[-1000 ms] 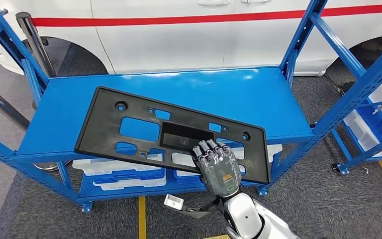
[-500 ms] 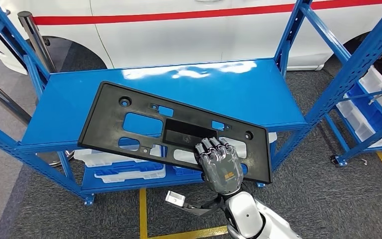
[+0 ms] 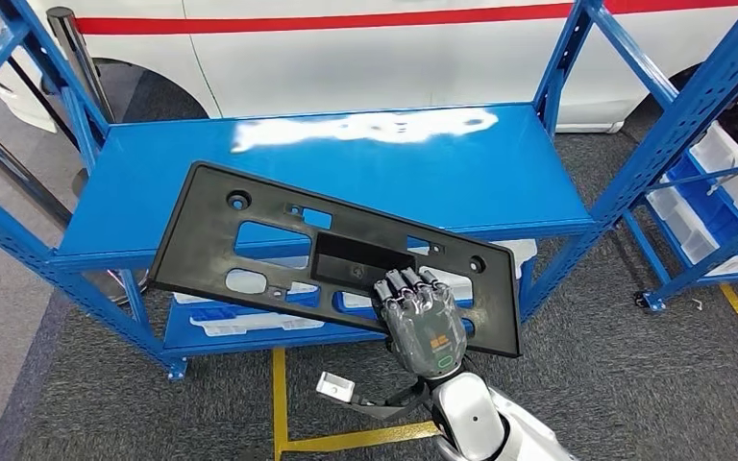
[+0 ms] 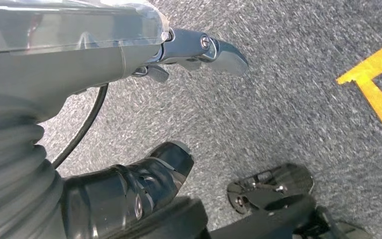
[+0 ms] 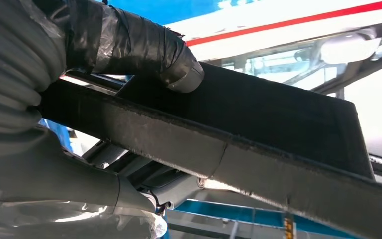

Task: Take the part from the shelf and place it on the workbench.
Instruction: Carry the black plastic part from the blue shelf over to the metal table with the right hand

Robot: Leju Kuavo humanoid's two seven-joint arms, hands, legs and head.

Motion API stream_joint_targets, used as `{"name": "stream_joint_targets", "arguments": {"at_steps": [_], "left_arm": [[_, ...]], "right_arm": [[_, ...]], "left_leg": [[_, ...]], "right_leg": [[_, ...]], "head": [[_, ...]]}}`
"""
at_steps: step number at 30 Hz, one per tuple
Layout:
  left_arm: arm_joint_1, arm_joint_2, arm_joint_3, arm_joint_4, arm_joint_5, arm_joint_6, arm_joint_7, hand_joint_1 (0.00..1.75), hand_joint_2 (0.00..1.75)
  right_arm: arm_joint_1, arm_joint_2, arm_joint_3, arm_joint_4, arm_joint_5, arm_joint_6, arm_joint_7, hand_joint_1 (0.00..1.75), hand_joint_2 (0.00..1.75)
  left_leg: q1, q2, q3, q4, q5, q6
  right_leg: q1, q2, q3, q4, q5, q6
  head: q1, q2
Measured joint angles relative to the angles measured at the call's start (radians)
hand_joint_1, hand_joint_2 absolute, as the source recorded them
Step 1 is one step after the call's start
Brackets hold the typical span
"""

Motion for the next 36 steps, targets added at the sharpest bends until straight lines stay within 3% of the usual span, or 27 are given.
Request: {"name": "stream_joint_targets", "arguments": {"at_steps": [3, 4, 5, 6, 9, 10, 12, 14, 16, 18, 20, 21, 22, 24, 25, 26, 29, 30, 31, 34, 35, 36], "left_arm": [[-0.003, 0.0, 0.0, 0.0, 0.0, 0.001, 0.002, 0.0, 1.75], [-0.003, 0.0, 0.0, 0.0, 0.001, 0.001, 0.003, 0.0, 1.75], [-0.003, 0.0, 0.0, 0.0, 0.0, 0.001, 0.005, 0.0, 1.75], [-0.003, 0.0, 0.0, 0.0, 0.0, 0.002, 0.006, 0.0, 1.75], [-0.004, -0.001, 0.0, 0.0, 0.0, 0.002, 0.006, 0.0, 1.75], [-0.004, -0.002, 0.0, 0.0, 0.0, 0.002, 0.006, 0.0, 1.75], [-0.005, -0.003, 0.0, 0.0, 0.0, 0.002, 0.006, 0.0, 1.75], [-0.005, -0.003, 0.0, 0.0, 0.0, 0.002, 0.006, 0.0, 1.75], [-0.004, -0.004, 0.0, 0.0, 0.0, 0.002, 0.006, 0.0, 1.75], [-0.004, -0.004, 0.0, 0.0, 0.0, 0.002, 0.006, 0.0, 1.75], [-0.004, -0.004, 0.0, 0.0, 0.0, 0.002, 0.006, 0.0, 1.75], [-0.004, -0.003, 0.0, 0.0, 0.0, 0.002, 0.006, 0.0, 1.75], [-0.004, -0.003, 0.0, 0.0, 0.0, 0.002, 0.006, 0.0, 1.75], [-0.007, -0.003, 0.0, 0.0, 0.0, 0.002, 0.007, 0.0, 1.75], [-0.009, -0.003, 0.0, 0.0, 0.0, 0.003, 0.007, 0.0, 1.75], [-0.01, -0.003, 0.0, 0.0, -0.001, 0.003, 0.007, 0.0, 1.75], [-0.008, -0.003, 0.0, 0.0, -0.001, 0.003, 0.007, 0.0, 1.75], [-0.008, -0.004, 0.0, 0.0, -0.001, 0.003, 0.007, 0.0, 1.75], [-0.009, -0.004, 0.0, 0.0, -0.001, 0.003, 0.007, 0.0, 1.75], [-0.011, -0.004, 0.0, 0.0, -0.001, 0.003, 0.006, 0.0, 1.75], [-0.01, -0.004, 0.0, 0.0, -0.001, 0.003, 0.006, 0.0, 1.75], [-0.01, -0.004, 0.0, 0.0, -0.001, 0.003, 0.006, 0.0, 1.75]], "right_arm": [[0.031, 0.019, -0.018, 0.005, -0.007, -0.009, -0.074, 1.75, 1.75], [0.044, 0.029, -0.026, 0.009, -0.011, -0.011, -0.102, 1.75, 1.75], [0.057, 0.039, -0.035, 0.013, -0.015, -0.015, -0.126, 1.75, 1.75], [0.067, 0.049, -0.042, 0.016, -0.019, -0.018, -0.144, 1.75, 1.75], [0.08, 0.074, -0.06, 0.023, -0.026, -0.025, -0.166, 1.75, 1.75], [0.081, 0.081, -0.064, 0.023, -0.026, -0.026, -0.169, 1.75, 1.75], [0.085, 0.09, -0.071, 0.024, -0.027, -0.029, -0.171, 1.75, 1.75], [0.089, 0.096, -0.075, 0.025, -0.028, -0.032, -0.171, 1.75, 1.75], [0.09, 0.103, -0.076, 0.026, -0.028, -0.032, -0.171, 1.75, 1.75], [0.09, 0.11, -0.076, 0.027, -0.028, -0.033, -0.171, 1.75, 1.75], [0.094, 0.112, -0.077, 0.029, -0.028, -0.035, -0.174, 1.75, 1.75], [0.097, 0.113, -0.078, 0.031, -0.028, -0.036, -0.175, 1.75, 1.75], [0.099, 0.115, -0.078, 0.032, -0.028, -0.037, -0.176, 1.75, 1.75], [0.102, 0.12, -0.081, 0.033, -0.028, -0.04, -0.18, 1.75, 1.75], [0.103, 0.123, -0.083, 0.033, -0.028, -0.041, -0.181, 1.75, 1.75], [0.103, 0.125, -0.085, 0.032, -0.028, -0.043, -0.183, 1.75, 1.75], [0.105, 0.13, -0.09, 0.032, -0.027, -0.049, -0.189, 1.75, 1.75], [0.107, 0.131, -0.091, 0.032, -0.027, -0.051, -0.191, 1.75, 1.75], [0.108, 0.131, -0.093, 0.032, -0.028, -0.054, -0.191, 1.75, 1.75], [0.113, 0.131, -0.1, 0.032, -0.028, -0.059, -0.192, 1.75, 1.75], [0.116, 0.131, -0.102, 0.032, -0.028, -0.059, -0.193, 1.75, 1.75], [0.118, 0.131, -0.104, 0.032, -0.028, -0.059, -0.193, 1.75, 1.75]], "left_leg": [[0.001, 0.003, -0.023, -0.004, 0.023, 0.016], [0.0, 0.003, -0.032, -0.003, 0.029, 0.016], [0.0, 0.003, -0.042, 0.0, 0.034, 0.015], [0.0, 0.003, -0.052, 0.003, 0.039, 0.013], [-0.002, 0.002, -0.07, 0.013, 0.05, 0.004], [-0.003, 0.002, -0.074, 0.014, 0.054, -0.002], [-0.005, 0.003, -0.079, 0.013, 0.064, -0.014], [-0.003, 0.003, -0.085, 0.014, 0.068, -0.027], [-0.002, 0.002, -0.109, 0.06, 0.023, -0.037], [0.001, 0.002, -0.155, 0.183, -0.065, -0.044], [0.001, 0.002, -0.18, 0.288, -0.118, -0.049], [0.001, 0.002, -0.166, 0.289, -0.117, -0.049], [0.001, 0.002, -0.129, 0.248, -0.1, -0.049], [0.001, 0.001, -0.027, 0.101, -0.059, -0.043], [-0.001, 0.001, 0.007, 0.044, -0.045, -0.038], [-0.004, 0.0, 0.024, 0.012, -0.039, -0.032], [-0.006, 0.001, 0.018, 0.002, -0.02, -0.012], [-0.005, 0.003, 0.014, -0.002, -0.01, -0.003], [-0.002, 0.005, 0.008, -0.006, 0.001, 0.004], [-0.002, 0.009, -0.026, -0.005, 0.029, 0.016], [-0.003, 0.009, -0.038, -0.003, 0.036, 0.015], [-0.003, 0.01, -0.05, 0.0, 0.042, 0.014]], "right_leg": [[-0.005, 0.002, -0.061, 0.164, -0.113, 0.01], [-0.005, 0.002, -0.078, 0.219, -0.139, 0.012], [-0.005, 0.002, -0.08, 0.243, -0.147, 0.013], [-0.005, 0.002, -0.062, 0.23, -0.137, 0.012], [-0.002, 0.002, 0.063, 0.037, -0.072, 0.0], [0.001, 0.002, 0.089, -0.01, -0.062, -0.005], [0.008, 0.003, 0.096, -0.035, -0.053, -0.016], [0.005, 0.003, 0.088, -0.04, -0.038, -0.03], [0.0, 0.0, 0.075, -0.047, -0.019, -0.044], [0.0, -0.002, 0.052, -0.046, -0.003, -0.052], [0.002, -0.003, 0.028, -0.041, 0.011, -0.052], [0.002, -0.003, 0.016, -0.038, 0.018, -0.051], [0.002, -0.002, 0.006, -0.034, 0.024, -0.049], [0.003, -0.002, -0.009, -0.026, 0.034, -0.043], [0.004, -0.001, -0.014, -0.023, 0.038, -0.038], [0.004, -0.001, -0.017, -0.021, 0.043, -0.032], [0.003, -0.001, -0.019, -0.023, 0.057, -0.014], [0.002, 0.0, -0.024, -0.015, 0.045, -0.008], [0.002, 0.001, -0.035, 0.012, 0.015, -0.004], [-0.001, 0.003, -0.086, 0.186, -0.117, 0.008], [-0.002, 0.003, -0.092, 0.232, -0.137, 0.011], [-0.003, 0.003, -0.081, 0.244, -0.134, 0.011]], "head": [[0.001, 0.0], [0.001, 0.0], [0.001, 0.0], [0.001, 0.0], [0.001, 0.0], [0.001, 0.0], [0.001, 0.0], [0.001, 0.0], [0.0, 0.0], [-0.001, 0.0], [-0.001, 0.0], [-0.001, 0.0], [-0.001, 0.0], [-0.001, 0.0], [0.0, 0.0], [0.0, 0.0], [0.0, 0.0], [0.001, 0.0], [0.001, 0.0], [0.002, 0.0], [0.002, 0.0], [0.002, 0.0]]}}
